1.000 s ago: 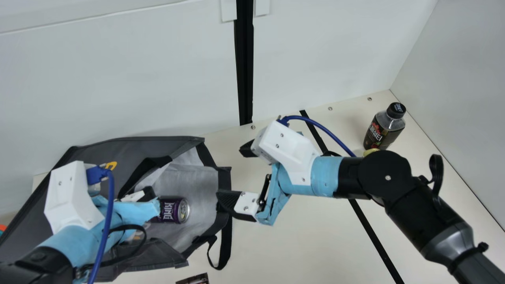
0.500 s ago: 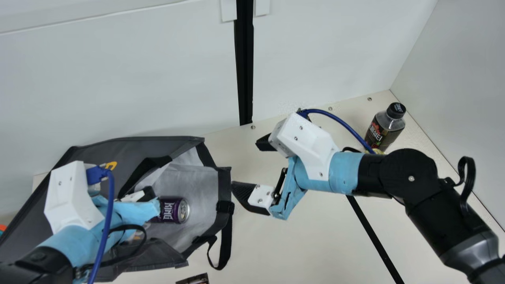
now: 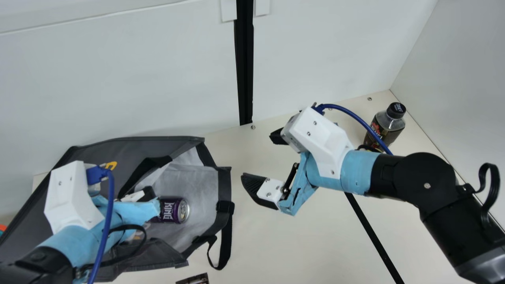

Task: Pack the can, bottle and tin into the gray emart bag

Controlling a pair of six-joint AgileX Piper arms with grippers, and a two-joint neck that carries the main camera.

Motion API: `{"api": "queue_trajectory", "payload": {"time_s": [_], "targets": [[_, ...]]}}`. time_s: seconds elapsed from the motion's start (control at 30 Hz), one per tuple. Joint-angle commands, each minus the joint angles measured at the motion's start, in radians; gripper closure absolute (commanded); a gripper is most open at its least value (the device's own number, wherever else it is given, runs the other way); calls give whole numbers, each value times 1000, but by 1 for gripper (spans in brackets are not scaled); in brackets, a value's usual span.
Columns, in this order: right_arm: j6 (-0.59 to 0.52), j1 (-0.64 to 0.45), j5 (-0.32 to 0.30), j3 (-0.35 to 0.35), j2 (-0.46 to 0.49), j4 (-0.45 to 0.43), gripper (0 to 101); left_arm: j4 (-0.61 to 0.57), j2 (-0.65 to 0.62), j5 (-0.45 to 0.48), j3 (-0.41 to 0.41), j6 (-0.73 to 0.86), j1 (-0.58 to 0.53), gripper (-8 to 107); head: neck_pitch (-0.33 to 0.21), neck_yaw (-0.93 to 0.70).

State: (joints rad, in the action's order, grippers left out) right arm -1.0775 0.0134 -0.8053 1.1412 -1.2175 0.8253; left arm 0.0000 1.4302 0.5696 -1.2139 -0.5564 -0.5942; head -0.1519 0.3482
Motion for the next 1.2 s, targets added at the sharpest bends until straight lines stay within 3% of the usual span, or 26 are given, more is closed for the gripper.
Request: {"api": "queue_trajectory", "payload": {"time_s": [0.0,0.6,1.17], "targets": [[18,-2,7,-1,8,-17,11,0,0,0,0,0,0,89,-23,1],[191,-47,61,13,83,-229,11,0,0,0,0,0,0,89,-23,1],[405,-80,33,103,100,-468,11,0,0,0,0,0,0,89,-23,1]]}}
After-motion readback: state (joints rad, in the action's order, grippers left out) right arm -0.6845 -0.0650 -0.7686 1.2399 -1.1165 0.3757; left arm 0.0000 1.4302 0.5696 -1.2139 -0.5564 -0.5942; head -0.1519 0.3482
